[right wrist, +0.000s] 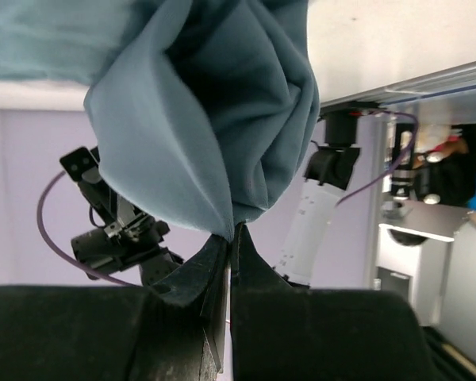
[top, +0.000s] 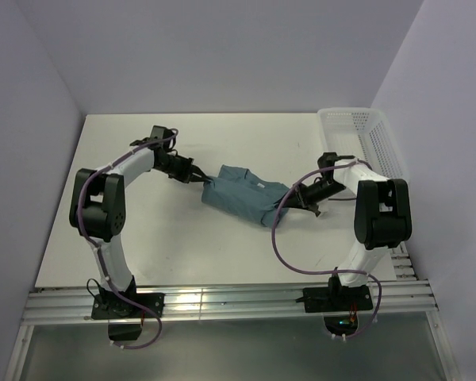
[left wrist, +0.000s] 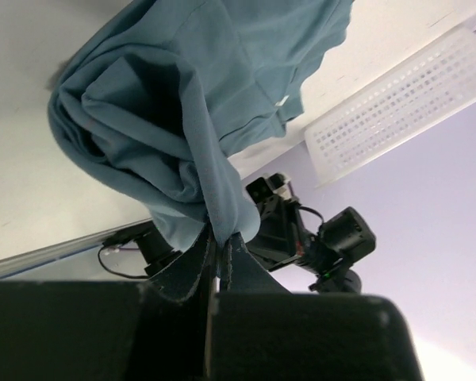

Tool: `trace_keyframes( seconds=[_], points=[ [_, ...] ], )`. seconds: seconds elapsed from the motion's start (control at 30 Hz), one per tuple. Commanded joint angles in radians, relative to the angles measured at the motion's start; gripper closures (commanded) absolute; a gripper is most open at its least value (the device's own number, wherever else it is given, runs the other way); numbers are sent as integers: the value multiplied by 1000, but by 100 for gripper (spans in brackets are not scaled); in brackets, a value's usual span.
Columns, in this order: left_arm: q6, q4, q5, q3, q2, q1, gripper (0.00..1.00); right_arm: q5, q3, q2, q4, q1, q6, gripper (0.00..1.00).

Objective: Roll the t-shirts
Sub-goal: Roll the tshirt

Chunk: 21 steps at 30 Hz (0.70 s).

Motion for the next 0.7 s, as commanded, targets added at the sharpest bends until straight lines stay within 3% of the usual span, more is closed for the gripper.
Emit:
trace_keyframes(
  seconds=[0.0, 0.3, 0.67],
  points=[
    [25, -10, -17, 106, 47, 14, 100, -25, -37, 12, 92, -9, 114, 100],
    [33, 6, -20, 212, 157, 14, 100, -39, -162, -3, 236, -9, 226, 100],
    [-21, 133, -21, 246, 243, 12, 100, 1, -172, 29, 384, -63, 350, 100]
  ],
)
